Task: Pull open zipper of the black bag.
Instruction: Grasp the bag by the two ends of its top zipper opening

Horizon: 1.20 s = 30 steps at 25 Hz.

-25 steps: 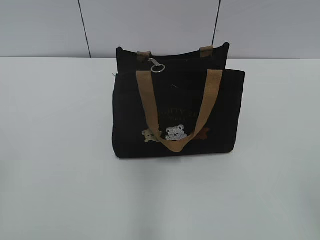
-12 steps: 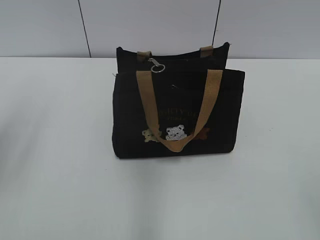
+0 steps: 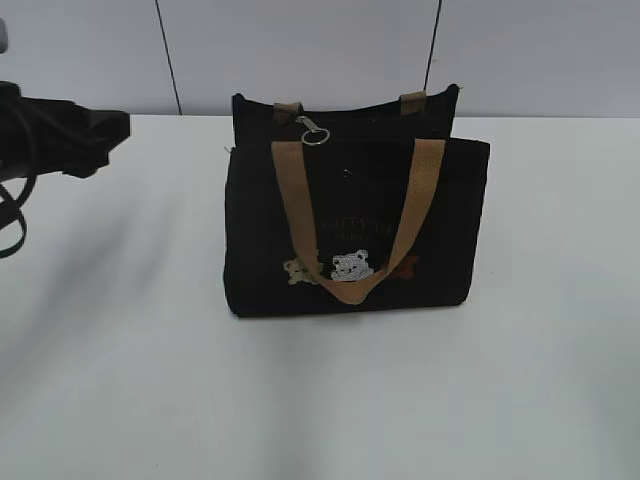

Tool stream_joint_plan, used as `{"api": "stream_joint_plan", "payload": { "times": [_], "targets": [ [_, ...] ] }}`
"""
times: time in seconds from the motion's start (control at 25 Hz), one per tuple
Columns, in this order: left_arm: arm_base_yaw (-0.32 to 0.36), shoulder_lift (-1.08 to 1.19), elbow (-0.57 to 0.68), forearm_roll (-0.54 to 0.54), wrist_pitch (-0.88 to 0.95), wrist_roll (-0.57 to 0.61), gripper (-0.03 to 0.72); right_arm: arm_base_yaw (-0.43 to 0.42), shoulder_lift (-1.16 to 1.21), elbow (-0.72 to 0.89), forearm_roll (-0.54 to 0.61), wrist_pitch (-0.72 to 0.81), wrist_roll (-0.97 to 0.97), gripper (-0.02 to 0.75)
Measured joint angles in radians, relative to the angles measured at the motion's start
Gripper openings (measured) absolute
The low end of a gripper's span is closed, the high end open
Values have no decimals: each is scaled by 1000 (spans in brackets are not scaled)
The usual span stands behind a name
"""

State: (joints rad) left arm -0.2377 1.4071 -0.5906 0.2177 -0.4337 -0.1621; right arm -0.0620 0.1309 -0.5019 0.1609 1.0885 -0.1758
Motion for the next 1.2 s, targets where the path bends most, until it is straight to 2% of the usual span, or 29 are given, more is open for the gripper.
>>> {"api": "stream_joint_plan", "payload": {
  "times": [0.28,0.48,0.6,0.76,1.0,1.2],
  "targets": [
    [23,151,-139,604,-128,-451,490,0,177,-123,45,1,-157,466],
    [164,280,-254,978,-393,-754,490,0,283,-187,77,4,-252,466],
    [222,379,-345,1138,-515,-829,490,0,331,-218,113,4,-301,466],
    [222,479,-432,1204,-563,-847,490,0,396,-263,167,9,-368,466],
    [211,498,-445,1174,-596,-848,490,0,471,-313,218,6,-427,466],
    [172,499,-474,1180,-550,-848,490,0,506,-315,224,2,-527,466]
  ]
}}
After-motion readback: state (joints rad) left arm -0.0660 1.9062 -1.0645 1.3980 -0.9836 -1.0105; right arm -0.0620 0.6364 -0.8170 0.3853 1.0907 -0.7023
